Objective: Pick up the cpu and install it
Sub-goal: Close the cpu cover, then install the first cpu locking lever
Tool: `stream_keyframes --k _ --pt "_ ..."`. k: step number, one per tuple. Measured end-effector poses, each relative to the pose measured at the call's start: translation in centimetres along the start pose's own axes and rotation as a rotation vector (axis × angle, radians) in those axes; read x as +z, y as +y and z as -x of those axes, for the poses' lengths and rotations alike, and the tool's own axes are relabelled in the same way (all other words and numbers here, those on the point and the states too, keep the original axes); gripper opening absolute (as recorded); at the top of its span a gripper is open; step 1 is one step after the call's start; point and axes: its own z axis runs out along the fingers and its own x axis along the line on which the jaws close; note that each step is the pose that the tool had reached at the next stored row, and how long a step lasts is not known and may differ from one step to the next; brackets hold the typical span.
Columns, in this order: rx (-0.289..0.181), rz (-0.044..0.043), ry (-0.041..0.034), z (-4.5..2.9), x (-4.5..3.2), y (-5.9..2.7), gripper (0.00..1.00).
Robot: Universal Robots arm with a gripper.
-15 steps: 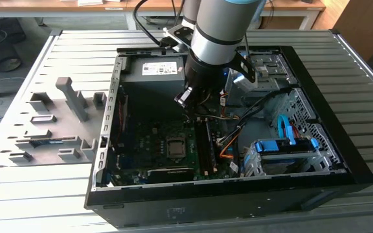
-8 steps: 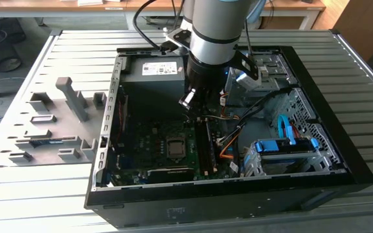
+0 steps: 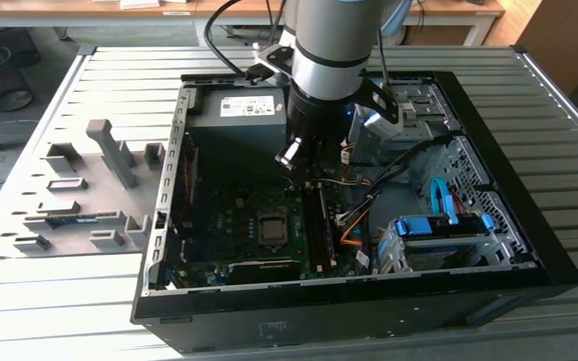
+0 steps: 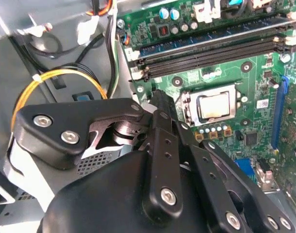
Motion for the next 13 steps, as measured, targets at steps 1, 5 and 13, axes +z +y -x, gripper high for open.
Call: stream_keyframes --k 1,5,13 --pt "-0.001 -0.0035 0.0035 -0.12 0.01 0.12 0.10" --pt "-0.027 -0.0166 0.0185 -0.21 0.03 0.21 0.10" --pt "-0.054 -0.0139 0.0174 -0.22 0.03 0.21 0.10"
